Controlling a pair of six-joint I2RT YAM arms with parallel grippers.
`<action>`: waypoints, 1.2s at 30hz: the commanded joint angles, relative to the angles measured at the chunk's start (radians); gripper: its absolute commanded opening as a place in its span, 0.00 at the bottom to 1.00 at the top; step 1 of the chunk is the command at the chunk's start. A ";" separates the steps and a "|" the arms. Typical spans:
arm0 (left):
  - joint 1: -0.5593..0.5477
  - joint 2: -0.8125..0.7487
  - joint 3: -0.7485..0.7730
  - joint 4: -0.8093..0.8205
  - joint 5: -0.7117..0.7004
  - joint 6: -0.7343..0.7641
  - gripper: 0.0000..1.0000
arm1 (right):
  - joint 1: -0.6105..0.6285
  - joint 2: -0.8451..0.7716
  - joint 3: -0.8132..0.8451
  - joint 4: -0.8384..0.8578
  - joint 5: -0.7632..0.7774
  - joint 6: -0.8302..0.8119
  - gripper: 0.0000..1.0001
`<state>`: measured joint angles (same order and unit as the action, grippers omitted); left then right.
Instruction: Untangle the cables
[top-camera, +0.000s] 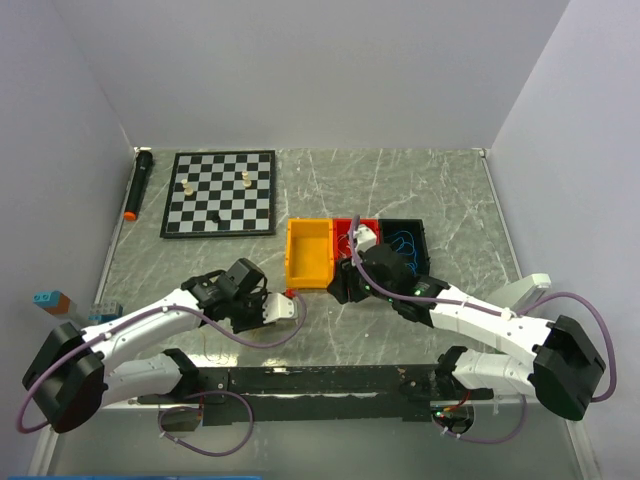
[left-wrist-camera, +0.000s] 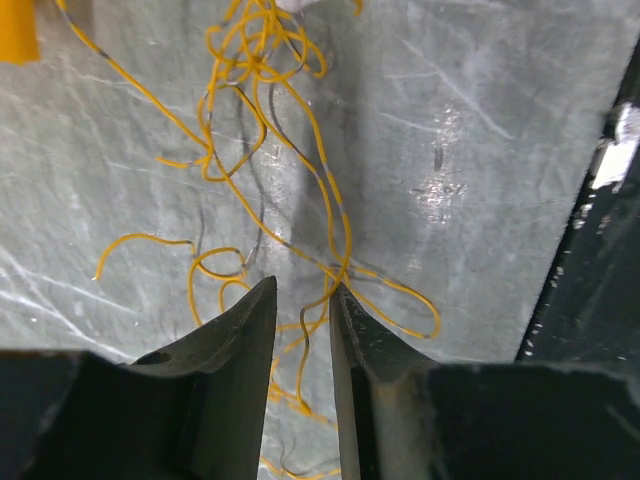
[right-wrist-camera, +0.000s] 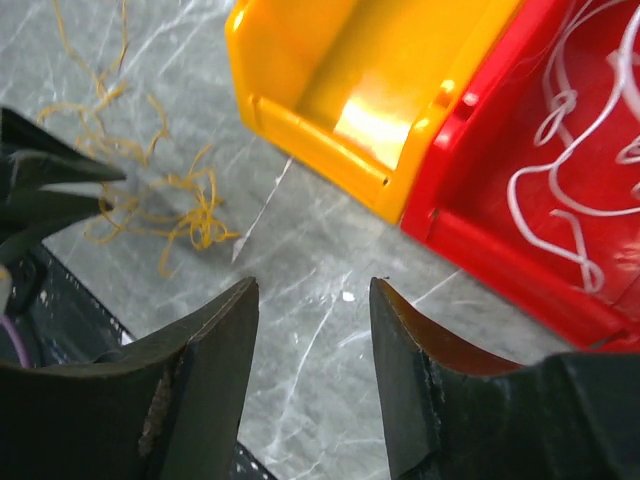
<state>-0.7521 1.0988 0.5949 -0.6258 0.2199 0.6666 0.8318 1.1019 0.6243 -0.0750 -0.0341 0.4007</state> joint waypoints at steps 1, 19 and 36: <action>-0.003 0.018 -0.026 0.077 -0.014 0.051 0.33 | 0.007 -0.008 -0.023 0.115 -0.072 0.023 0.55; -0.021 0.015 0.054 0.008 0.009 0.041 0.01 | 0.001 0.180 0.017 0.274 -0.286 0.084 0.65; -0.030 -0.054 0.063 -0.031 0.041 -0.027 0.01 | -0.010 0.467 0.130 0.371 -0.385 0.132 0.59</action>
<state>-0.7761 1.0683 0.6674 -0.6590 0.2317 0.6575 0.8291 1.5303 0.7151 0.2333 -0.3866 0.5137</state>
